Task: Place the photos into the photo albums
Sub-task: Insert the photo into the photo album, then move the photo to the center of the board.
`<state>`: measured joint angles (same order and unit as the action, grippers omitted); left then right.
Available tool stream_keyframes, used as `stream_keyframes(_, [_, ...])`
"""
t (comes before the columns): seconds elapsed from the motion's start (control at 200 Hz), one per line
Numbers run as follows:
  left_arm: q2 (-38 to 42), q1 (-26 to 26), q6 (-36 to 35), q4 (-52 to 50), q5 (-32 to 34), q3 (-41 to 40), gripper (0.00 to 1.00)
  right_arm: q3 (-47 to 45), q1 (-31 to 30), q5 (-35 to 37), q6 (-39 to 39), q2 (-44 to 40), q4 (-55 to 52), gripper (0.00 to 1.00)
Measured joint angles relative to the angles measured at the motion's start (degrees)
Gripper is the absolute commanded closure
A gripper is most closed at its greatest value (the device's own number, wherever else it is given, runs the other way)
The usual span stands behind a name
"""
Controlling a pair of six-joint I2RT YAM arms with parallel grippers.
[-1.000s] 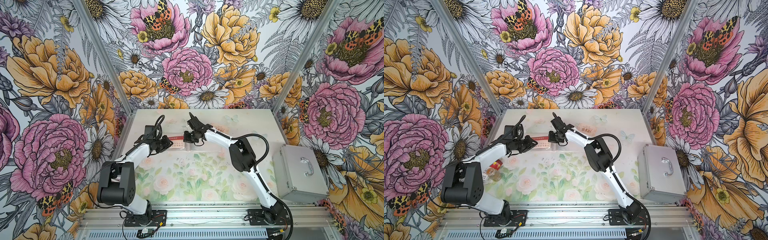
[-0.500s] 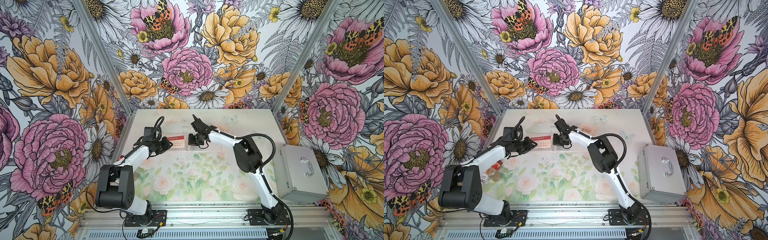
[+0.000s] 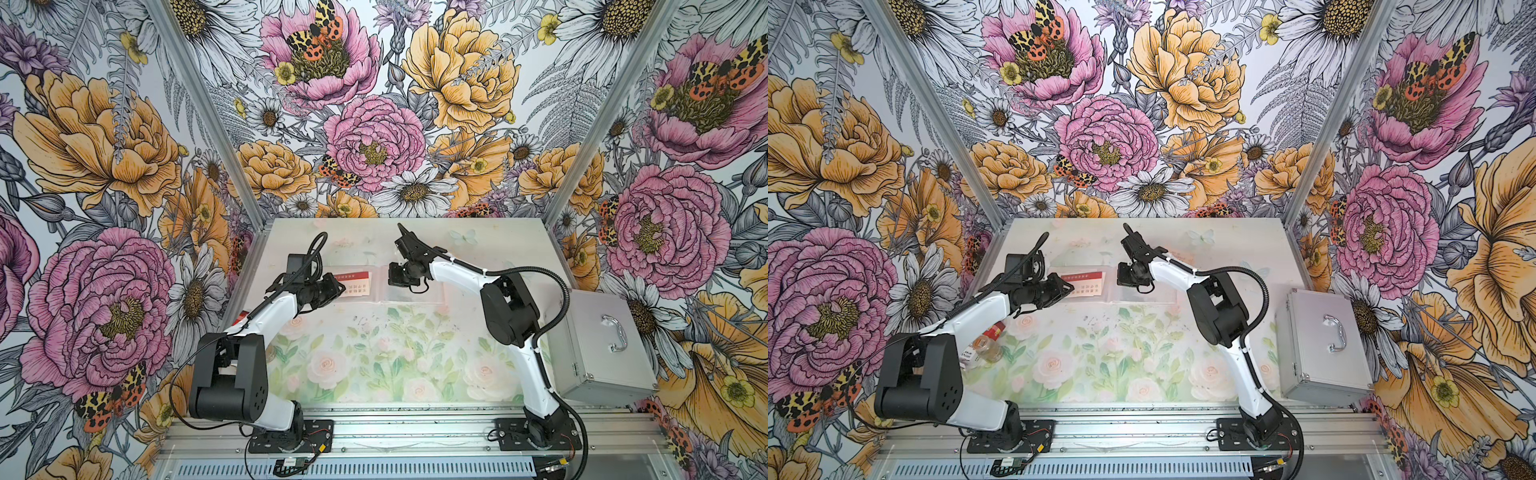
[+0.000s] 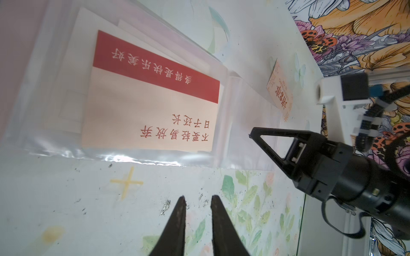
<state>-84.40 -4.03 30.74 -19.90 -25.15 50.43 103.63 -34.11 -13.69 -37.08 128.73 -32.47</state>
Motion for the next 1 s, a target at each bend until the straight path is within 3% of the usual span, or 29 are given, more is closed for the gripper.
stream_keyframes(0.26, [-1.57,-2.29,0.57,0.00,0.00,1.27,0.77,-0.31,8.94,0.17,2.16,-4.09,0.15,0.89])
stream_keyframes(0.435, [-2.27,-4.15,0.87,-0.02,0.02,2.01,0.77,6.86,14.25,0.11,2.34,1.49,-0.87,0.89])
stream_keyframes(0.786, [-2.45,-5.11,1.36,-0.31,0.09,2.93,0.77,34.80,12.90,-2.54,2.32,22.53,-2.60,0.88])
stream_keyframes(1.001, [-2.27,-5.11,1.49,-1.16,0.31,2.93,0.77,37.09,12.59,-1.29,2.03,26.56,-3.56,0.89])
